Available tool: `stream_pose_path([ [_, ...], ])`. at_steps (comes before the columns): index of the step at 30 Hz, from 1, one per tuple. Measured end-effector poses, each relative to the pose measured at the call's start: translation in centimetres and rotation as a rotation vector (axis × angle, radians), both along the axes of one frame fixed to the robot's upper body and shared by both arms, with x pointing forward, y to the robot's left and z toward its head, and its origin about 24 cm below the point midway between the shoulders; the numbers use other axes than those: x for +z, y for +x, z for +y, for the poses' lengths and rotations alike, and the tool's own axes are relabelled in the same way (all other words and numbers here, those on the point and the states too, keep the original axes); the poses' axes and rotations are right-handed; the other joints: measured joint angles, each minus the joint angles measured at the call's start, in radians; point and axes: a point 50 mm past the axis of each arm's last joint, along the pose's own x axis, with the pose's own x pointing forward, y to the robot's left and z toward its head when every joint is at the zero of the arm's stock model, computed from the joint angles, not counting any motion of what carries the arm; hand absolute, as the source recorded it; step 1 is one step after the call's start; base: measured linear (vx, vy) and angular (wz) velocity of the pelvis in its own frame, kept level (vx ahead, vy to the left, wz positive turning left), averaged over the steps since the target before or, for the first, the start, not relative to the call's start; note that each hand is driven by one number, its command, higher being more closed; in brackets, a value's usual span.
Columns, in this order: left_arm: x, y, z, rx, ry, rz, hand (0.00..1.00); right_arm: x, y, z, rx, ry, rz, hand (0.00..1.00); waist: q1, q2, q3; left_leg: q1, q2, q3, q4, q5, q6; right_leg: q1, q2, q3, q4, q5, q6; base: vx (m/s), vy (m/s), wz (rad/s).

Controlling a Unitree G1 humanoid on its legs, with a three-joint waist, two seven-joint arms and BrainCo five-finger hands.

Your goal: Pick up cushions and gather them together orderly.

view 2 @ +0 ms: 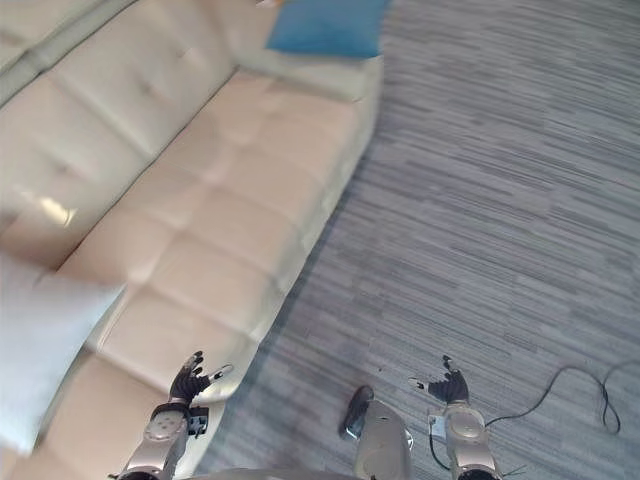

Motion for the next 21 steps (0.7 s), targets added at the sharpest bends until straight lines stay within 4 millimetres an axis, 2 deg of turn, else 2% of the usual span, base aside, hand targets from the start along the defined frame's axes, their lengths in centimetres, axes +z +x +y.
stream_pose_path([
  [1,-0.1,0.0,-0.4,-0.003,-0.008,0.002,0.0,-0.1,0.0,0.2,-0.001,0.003,0.008,0.0,0.005,-0.006,0.004,-0.053,-0.031,-0.111,0.047,-0.05,-0.054,0.012,0.014,0.033,-0.014,0.0,0.0,0.34,0.021,-1.73],
  [2,-0.2,-0.1,-1.0,-0.016,-0.021,0.004,0.0,-0.4,-0.1,0.3,-0.006,0.007,0.029,0.0,0.02,-0.003,0.006,-0.15,-0.107,-0.266,0.089,-0.125,-0.102,0.046,0.024,0.097,-0.047,-0.001,0.0,0.35,0.069,-1.63],
  [3,-0.5,-0.7,-1.3,-0.008,-0.035,0.013,0.0,-0.8,-0.5,0.6,-0.007,0.013,0.052,0.0,0.034,-0.022,0.018,-0.245,-0.181,-0.35,0.052,-0.158,-0.074,0.104,0.027,0.153,-0.086,-0.007,0.011,0.43,0.111,-1.48],
  [5,-0.8,-1.5,-1.2,0.004,-0.042,0.032,0.0,-0.9,-0.5,0.8,0.003,0.01,0.057,0.0,0.042,-0.022,0.02,-0.316,-0.213,-0.385,-0.015,-0.158,-0.074,0.141,0.025,0.188,-0.114,-0.013,0.02,0.34,0.131,-0.92],
  [6,-0.9,-1.9,-1.1,0.009,-0.043,0.041,0.0,-0.9,-0.4,0.9,0.015,0.005,0.059,0.0,0.053,-0.019,0.023,-0.37,-0.237,-0.409,-0.081,-0.153,-0.083,0.169,0.023,0.209,-0.131,-0.023,0.039,0.33,0.189,-0.98],
  [7,-1.1,-2.4,-1.1,0.015,-0.044,0.055,0.0,-0.9,-0.4,0.8,0.013,0.003,0.06,0.0,0.065,-0.011,0.028,-0.431,-0.262,-0.452,-0.201,-0.127,-0.113,0.205,0.018,0.225,-0.154,-0.03,0.069,0.41,0.274,-1.11],
  [8,-1.3,-2.7,-1.1,0.026,-0.046,0.064,0.0,-1.0,-0.7,0.6,-0.003,0.003,0.064,0.0,0.089,0.003,0.027,-0.448,-0.282,-0.464,-0.397,-0.066,-0.159,0.232,0.018,0.236,-0.168,-0.037,0.107,0.41,0.294,-0.95],
  [9,-1.3,-2.8,-1.1,0.03,-0.045,0.069,0.0,-1.0,-0.8,0.7,-0.007,0.005,0.066,0.0,0.103,0.01,0.029,-0.448,-0.288,-0.474,-0.426,0.029,-0.121,0.254,0.027,0.252,-0.174,-0.047,0.129,0.48,0.311,-0.83],
  [10,-1.4,-3.2,-0.9,0.033,-0.04,0.079,0.0,-1.2,-0.8,1.3,-0.005,0.021,0.066,0.0,0.119,-0.004,0.018,-0.429,-0.325,-0.471,-0.423,0.055,-0.047,0.29,0.008,0.292,-0.208,-0.051,0.141,0.69,0.349,-0.2],
  [11,-1.1,-2.6,-0.6,0.031,-0.029,0.062,0.0,-1.2,-0.7,1.6,-0.011,0.023,0.056,0.0,0.104,-0.036,0.002,-0.442,-0.355,-0.479,-0.395,0.01,-0.03,0.302,-0.024,0.298,-0.222,-0.053,0.167,0.7,0.346,0.05],
  [12,-1.0,-2.2,-0.7,0.031,-0.032,0.049,0.0,-1.1,-0.6,1.4,-0.017,0.018,0.053,0.0,0.106,-0.043,0.002,-0.456,-0.368,-0.48,-0.368,-0.014,-0.003,0.295,-0.039,0.299,-0.205,-0.055,0.183,0.57,0.294,0.41],
  [13,-1.0,-2.0,-1.0,0.053,-0.05,0.043,0.0,-1.1,-0.4,1.4,-0.023,0.019,0.05,0.0,0.108,-0.055,0.002,-0.463,-0.389,-0.476,-0.313,-0.062,0.033,0.287,-0.073,0.311,-0.145,-0.065,0.219,0.41,0.265,0.18],
  [14,-1.2,-2.3,-1.3,0.061,-0.063,0.057,0.0,-1.0,-0.3,1.3,-0.033,0.022,0.045,0.0,0.108,-0.057,0.002,-0.442,-0.4,-0.466,-0.288,-0.104,0.041,0.258,-0.099,0.328,-0.027,-0.074,0.24,0.54,0.338,0.16],
  [15,-1.6,-2.9,-1.6,0.061,-0.072,0.081,0.0,-1.1,-0.4,1.4,-0.051,0.032,0.045,0.0,0.107,-0.059,0.004,-0.383,-0.424,-0.459,-0.286,-0.145,0.051,0.19,-0.14,0.363,0.21,-0.038,0.303,0.67,0.364,0.27],
  [16,-1.8,-3.1,-1.6,0.054,-0.067,0.1,0.0,-1.3,-0.5,1.7,-0.051,0.04,0.05,0.0,0.1,-0.064,0.006,-0.323,-0.447,-0.463,-0.295,-0.156,0.062,0.135,-0.167,0.383,0.415,0.004,0.35,0.71,0.257,0.44],
  [17,-1.8,-3.1,-1.5,0.043,-0.057,0.101,0.0,-1.4,-0.7,1.8,-0.052,0.046,0.056,0.0,0.094,-0.068,0.01,-0.266,-0.461,-0.471,-0.31,-0.161,0.07,0.101,-0.186,0.367,0.551,-0.004,0.334,0.73,0.134,0.51],
  [18,-1.7,-3.1,-1.3,0.042,-0.04,0.099,0.0,-1.5,-0.8,2.0,-0.052,0.05,0.064,0.0,0.085,-0.064,0.01,-0.195,-0.467,-0.48,-0.349,-0.161,0.071,0.071,-0.197,0.304,0.625,-0.041,0.262,0.6,0.044,0.28],
  [20,-1.7,-3.1,-1.1,0.036,-0.03,0.102,0.0,-1.1,0.2,2.0,-0.047,0.049,0.04,0.0,0.08,-0.041,0.011,-0.078,-0.46,-0.484,-0.458,-0.159,0.067,-0.012,-0.209,0.13,0.585,-0.101,0.154,0.5,0.026,-0.05],
  [21,-1.6,-2.9,-1.0,0.032,-0.028,0.095,0.0,-1.0,0.6,1.9,-0.047,0.048,0.032,0.0,0.078,-0.035,0.013,-0.055,-0.456,-0.487,-0.48,-0.157,0.064,-0.037,-0.208,0.081,0.545,-0.114,0.132,0.54,0.003,-0.03],
])
